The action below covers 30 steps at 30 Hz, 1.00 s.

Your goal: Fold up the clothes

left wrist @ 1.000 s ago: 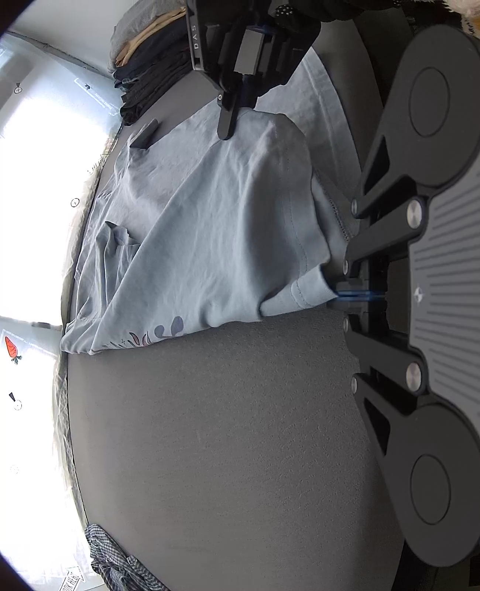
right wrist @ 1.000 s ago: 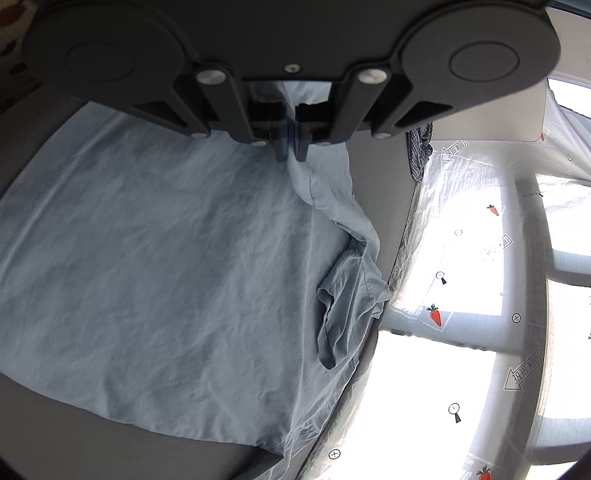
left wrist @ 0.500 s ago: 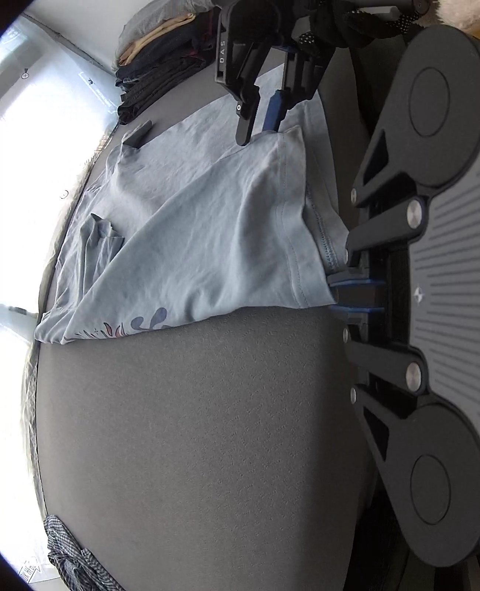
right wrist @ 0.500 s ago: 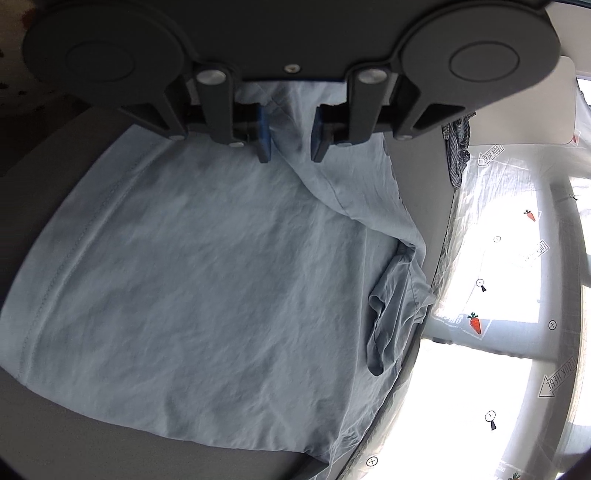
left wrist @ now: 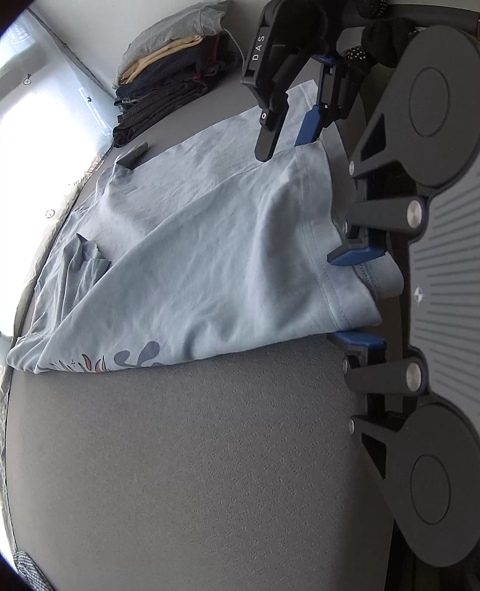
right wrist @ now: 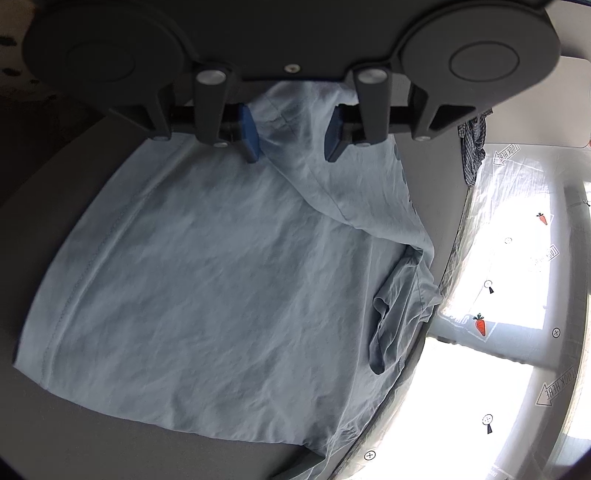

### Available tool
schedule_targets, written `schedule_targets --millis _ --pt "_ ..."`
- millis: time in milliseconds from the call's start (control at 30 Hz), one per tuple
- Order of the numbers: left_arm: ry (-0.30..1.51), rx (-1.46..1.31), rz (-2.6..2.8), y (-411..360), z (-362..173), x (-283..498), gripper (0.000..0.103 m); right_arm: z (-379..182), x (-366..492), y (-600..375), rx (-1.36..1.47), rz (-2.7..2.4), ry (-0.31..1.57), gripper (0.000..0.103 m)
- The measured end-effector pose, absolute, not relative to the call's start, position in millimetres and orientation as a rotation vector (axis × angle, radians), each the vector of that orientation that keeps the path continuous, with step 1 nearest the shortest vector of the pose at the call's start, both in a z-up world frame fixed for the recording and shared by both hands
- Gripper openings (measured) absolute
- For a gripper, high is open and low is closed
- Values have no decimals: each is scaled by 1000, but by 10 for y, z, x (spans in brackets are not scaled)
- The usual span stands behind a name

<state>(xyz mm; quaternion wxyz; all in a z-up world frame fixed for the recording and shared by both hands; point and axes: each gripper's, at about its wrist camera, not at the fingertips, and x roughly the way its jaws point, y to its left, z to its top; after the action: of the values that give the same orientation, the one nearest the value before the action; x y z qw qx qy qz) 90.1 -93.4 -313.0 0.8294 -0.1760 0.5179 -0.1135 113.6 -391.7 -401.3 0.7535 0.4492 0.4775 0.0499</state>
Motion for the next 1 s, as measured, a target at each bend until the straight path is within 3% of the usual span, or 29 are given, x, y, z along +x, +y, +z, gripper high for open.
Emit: schedule_targets --millis 33,67,133,200,267,400,567,700,1000 --pt "1104 -384 -253 -934 -3142 899 8 -4027 1134 -3906 980 128 1058 30" --pt "1109 -387 -253 -925 -3141 892 7 -4042 1129 -3898 991 150 1076 16" --pt "1112 -415 -253 -866 -3117 873 6 -4041 1072 -3915 1091 225 1069 8" --pt "1117 -479 -255 -755 -3094 854 5 -4037 1014 -3942 1194 288 1056 7" --pt "1147 -508 -235 -666 -3116 846 6 -4031 991 -3966 1215 286 1077 6" --pt "1255 -441 -151 -676 -3245 874 6 -4034 1074 -3905 988 196 1179 8" --pt "1250 -373 -73 -656 -3159 951 15 -3797 1241 -3819 787 169 1184 33" --pt "1160 -376 -10 -575 -2960 1045 27 -3600 1420 -3862 714 175 1111 34" --pt "1084 -341 73 -696 -2845 1355 38 -3560 1967 -3859 680 232 1059 30"
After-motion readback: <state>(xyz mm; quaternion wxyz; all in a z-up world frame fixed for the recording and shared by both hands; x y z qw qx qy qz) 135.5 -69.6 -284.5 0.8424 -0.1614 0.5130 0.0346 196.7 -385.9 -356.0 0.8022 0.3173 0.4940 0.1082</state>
